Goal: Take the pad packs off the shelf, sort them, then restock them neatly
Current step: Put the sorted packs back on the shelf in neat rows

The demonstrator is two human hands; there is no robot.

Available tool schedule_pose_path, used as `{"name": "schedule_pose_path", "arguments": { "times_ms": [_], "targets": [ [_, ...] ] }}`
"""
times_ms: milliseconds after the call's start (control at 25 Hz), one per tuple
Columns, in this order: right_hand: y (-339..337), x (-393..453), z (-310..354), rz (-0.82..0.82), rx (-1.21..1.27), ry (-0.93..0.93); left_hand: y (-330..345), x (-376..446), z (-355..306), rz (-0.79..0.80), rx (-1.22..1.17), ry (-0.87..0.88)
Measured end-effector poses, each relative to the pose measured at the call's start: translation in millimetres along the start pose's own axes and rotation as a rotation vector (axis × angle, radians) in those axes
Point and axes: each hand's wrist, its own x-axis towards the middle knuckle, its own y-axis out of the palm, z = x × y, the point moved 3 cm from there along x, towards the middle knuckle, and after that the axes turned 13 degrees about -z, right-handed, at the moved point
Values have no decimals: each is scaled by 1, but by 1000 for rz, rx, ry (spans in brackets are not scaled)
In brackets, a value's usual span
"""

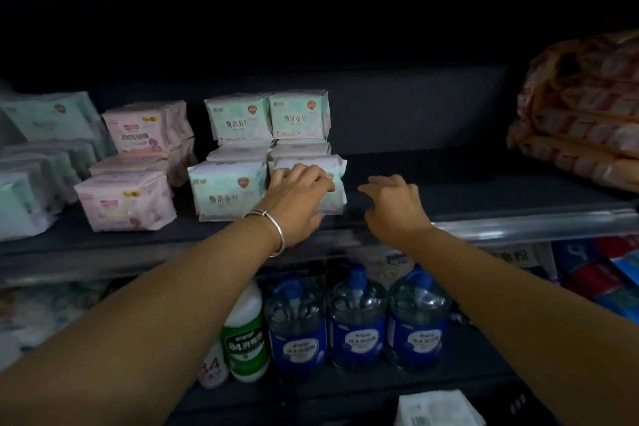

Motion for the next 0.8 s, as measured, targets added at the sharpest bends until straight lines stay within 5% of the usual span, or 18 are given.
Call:
{"name": "schedule_pose_path", "arguments": {
  "times_ms": [200,520,800],
  "targets": [
    [-13,-80,-21,-79,-58,-116,7,-46,-68,34,-92,-37],
    [6,-230,-108,242,-163,-85,62,-131,-199,259,-213,-112],
    [29,-281,-141,453,-177,-104,114,-172,-243,429,-288,-158]
  ]
}}
